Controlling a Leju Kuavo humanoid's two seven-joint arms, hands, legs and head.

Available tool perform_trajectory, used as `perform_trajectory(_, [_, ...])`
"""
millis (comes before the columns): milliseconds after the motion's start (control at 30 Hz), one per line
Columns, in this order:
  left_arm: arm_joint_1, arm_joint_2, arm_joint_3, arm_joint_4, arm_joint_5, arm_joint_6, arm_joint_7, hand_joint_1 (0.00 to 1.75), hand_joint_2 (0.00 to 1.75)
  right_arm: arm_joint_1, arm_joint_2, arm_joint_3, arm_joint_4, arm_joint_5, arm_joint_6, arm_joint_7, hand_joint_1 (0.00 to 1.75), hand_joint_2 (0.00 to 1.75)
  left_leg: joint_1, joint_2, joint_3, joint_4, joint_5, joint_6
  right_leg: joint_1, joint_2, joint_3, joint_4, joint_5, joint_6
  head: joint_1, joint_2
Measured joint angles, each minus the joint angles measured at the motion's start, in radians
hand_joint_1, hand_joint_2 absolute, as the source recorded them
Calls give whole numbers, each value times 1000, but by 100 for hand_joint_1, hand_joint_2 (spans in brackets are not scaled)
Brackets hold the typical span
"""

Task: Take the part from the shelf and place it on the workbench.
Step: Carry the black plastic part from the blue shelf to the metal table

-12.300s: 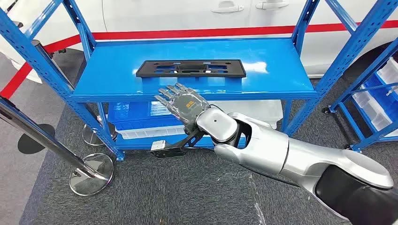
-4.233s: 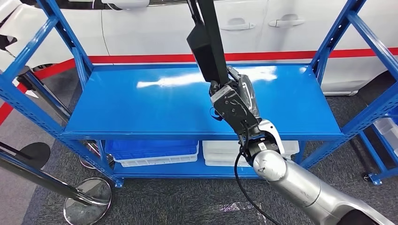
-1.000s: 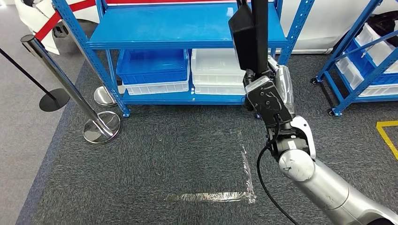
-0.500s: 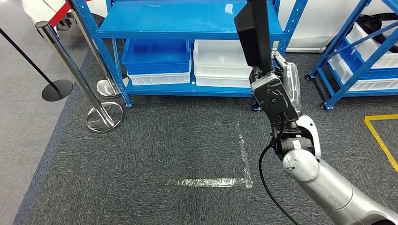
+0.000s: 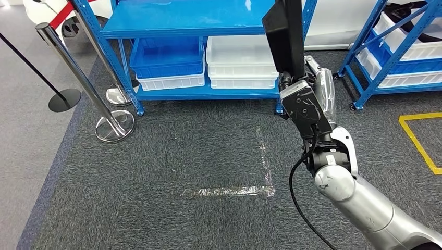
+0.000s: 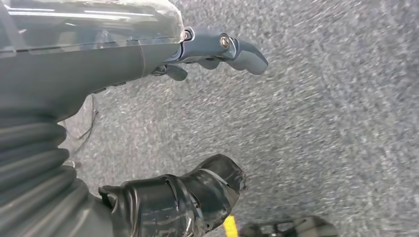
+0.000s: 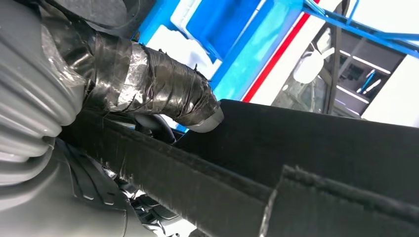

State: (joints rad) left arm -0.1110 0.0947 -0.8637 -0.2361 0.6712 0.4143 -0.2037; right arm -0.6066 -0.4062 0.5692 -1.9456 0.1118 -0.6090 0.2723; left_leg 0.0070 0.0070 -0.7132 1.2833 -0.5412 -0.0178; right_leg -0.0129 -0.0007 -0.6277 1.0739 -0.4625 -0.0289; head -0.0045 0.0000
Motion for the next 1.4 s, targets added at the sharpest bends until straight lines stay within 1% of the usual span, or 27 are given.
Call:
perform_trajectory(33, [-1,0,0,0,0,0,0,0,175,0,0,0,-1,0,0,0,175,175,-4,-1,45,-56,25,9,1,0,-5,0,5,0,0,0])
perform_trajectory(100, [-2,2,0,0,0,1,0,0,175,-1,-1,-1,-3,0,0,0,175,175,-12,-3,135,-189,42,29,2,-1,-10,-1,14,6,1,0])
perform_trajectory(133, [-3,4,0,0,0,1,0,0,175,-1,-1,-2,-4,0,0,0,175,175,-17,-4,160,-231,40,36,0,-3,-12,-3,19,11,1,0])
perform_trajectory(167, [-3,5,0,0,0,2,-1,0,175,-1,-2,-2,-5,0,0,0,175,175,-21,-4,170,-252,35,40,-2,-4,-13,-5,24,17,1,0])
perform_trajectory(233, [-4,4,0,0,-1,7,0,0,175,0,-2,-3,-5,1,-1,2,175,175,-22,-2,174,-275,49,47,-5,-5,-13,-12,34,30,0,0])
perform_trajectory(267, [-4,4,0,0,-2,10,0,0,175,0,-3,-3,-6,2,-1,2,175,175,-19,-1,177,-289,59,52,-4,-4,-16,-7,27,35,1,0])
perform_trajectory(333, [-3,2,0,0,-3,15,2,0,175,-1,-5,-4,-8,6,0,3,175,175,-12,4,181,-313,81,59,-2,-1,-46,60,-24,42,4,0])
perform_trajectory(400, [-3,1,0,0,-5,18,5,0,175,1,-5,-5,-8,12,0,3,175,175,-12,4,171,-314,91,62,-4,1,-90,174,-88,48,7,0])
perform_trajectory(433, [-2,0,0,0,-7,19,8,0,175,4,-6,-5,-8,16,0,3,175,175,-12,4,165,-312,93,61,-7,1,-104,216,-102,52,7,0])
perform_trajectory(467, [-1,-1,0,0,-10,23,10,0,175,6,-6,-5,-8,20,0,4,175,175,-10,2,159,-308,95,60,-10,1,-101,225,-99,56,7,0])
perform_trajectory(500, [-1,-2,0,0,-13,29,13,0,175,8,-6,-5,-8,25,0,5,175,175,-8,-2,151,-301,96,57,-13,1,-85,207,-84,60,7,0])
perform_trajectory(533, [0,-3,0,0,-19,37,16,0,175,8,-6,-5,-8,32,0,7,175,175,-6,-7,144,-291,95,53,-17,3,-49,149,-56,64,8,0])
perform_trajectory(600, [-3,-4,-3,0,-36,59,23,0,175,8,-6,-5,-10,53,1,12,175,175,-3,-17,123,-265,90,42,-22,30,15,37,-28,67,8,0])
perform_trajectory(633, [-4,-5,-5,0,-46,72,29,0,175,10,-7,-5,-11,66,1,15,175,175,-4,-21,112,-252,88,36,-23,41,29,8,-24,63,8,0])
perform_trajectory(667, [-5,-5,-9,0,-55,84,36,0,175,12,-7,-5,-13,79,1,19,175,175,-5,-26,102,-244,89,30,-22,47,28,3,-29,57,7,0])
perform_trajectory(800, [-4,-7,-29,0,-84,113,64,0,175,19,-10,-5,-17,121,7,37,175,175,-3,-42,83,-237,96,13,-20,21,18,5,-16,31,6,0])
perform_trajectory(867, [-4,-7,-37,0,-97,120,72,0,175,21,-10,-5,-22,140,9,49,175,175,-1,-34,61,-191,62,4,-24,5,17,0,-10,21,2,0])
perform_trajectory(933, [-4,-8,-51,0,-115,125,82,0,175,30,-12,-5,-31,164,13,67,175,175,2,-21,13,-73,-3,-5,-22,-13,15,-1,-7,16,-2,0])
perform_trajectory(1000, [-2,-9,-66,0,-138,127,94,0,175,47,-14,-5,-42,182,17,84,175,175,4,-15,-22,23,-39,-8,-20,-31,12,-1,-6,15,-2,0])
perform_trajectory(1033, [0,-10,-73,0,-150,129,98,0,175,54,-16,-5,-46,188,18,89,175,175,4,-14,-15,21,-30,-6,-19,-40,12,-1,-6,16,-2,0])
perform_trajectory(1067, [0,-11,-79,0,-161,132,100,0,175,58,-17,-5,-50,192,19,94,175,175,3,-10,10,-17,-6,-3,-18,-48,12,-1,-5,16,-2,0])
perform_trajectory(1100, [0,-12,-86,0,-173,136,102,0,175,60,-19,-6,-54,196,19,98,175,175,2,0,49,-81,26,2,-17,-57,13,-1,-5,16,-1,0])
perform_trajectory(1167, [-5,-13,-105,0,-192,147,105,0,175,66,-24,-11,-67,204,19,104,175,175,-8,35,114,-201,62,12,-12,-73,14,-2,-4,21,-1,0])
perform_trajectory(1233, [-12,-14,-133,0,-213,159,107,0,175,82,-33,-19,-83,215,19,115,175,175,-17,49,131,-245,63,21,-7,-92,16,-8,0,32,-1,0])
perform_trajectory(1300, [-15,-17,-161,0,-236,167,110,0,175,105,-41,-24,-99,229,18,130,175,175,-15,28,130,-256,72,32,-6,-104,19,-15,2,45,-1,0])
perform_trajectory(1367, [-18,-22,-178,0,-258,168,116,0,175,130,-50,-28,-114,245,17,147,175,175,-10,10,134,-271,83,42,-8,-70,6,19,-27,54,0,0])
perform_trajectory(1400, [-21,-24,-185,0,-266,167,120,0,175,142,-57,-32,-123,254,16,156,175,175,-8,1,135,-275,88,47,-8,-44,-14,64,-55,56,1,0])
